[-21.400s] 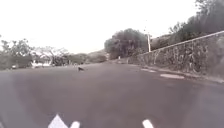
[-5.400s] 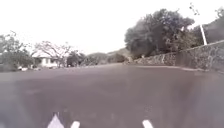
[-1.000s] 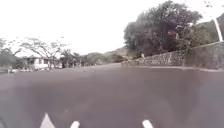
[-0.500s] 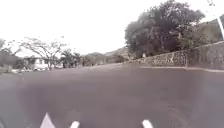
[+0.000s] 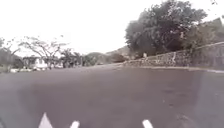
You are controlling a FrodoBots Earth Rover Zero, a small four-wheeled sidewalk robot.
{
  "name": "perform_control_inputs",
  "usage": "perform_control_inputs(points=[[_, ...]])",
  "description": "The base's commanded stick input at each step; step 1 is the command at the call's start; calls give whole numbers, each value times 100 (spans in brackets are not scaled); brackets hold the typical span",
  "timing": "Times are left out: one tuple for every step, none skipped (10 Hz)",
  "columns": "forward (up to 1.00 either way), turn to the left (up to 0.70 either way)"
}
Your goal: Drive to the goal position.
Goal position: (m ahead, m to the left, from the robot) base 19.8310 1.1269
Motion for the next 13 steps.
perform_control_inputs(points=[[50,0],[50,0],[50,0],[50,0],[50,0],[50,0],[50,0],[50,0],[50,0],[50,0],[50,0],[50,0],[50,0]])
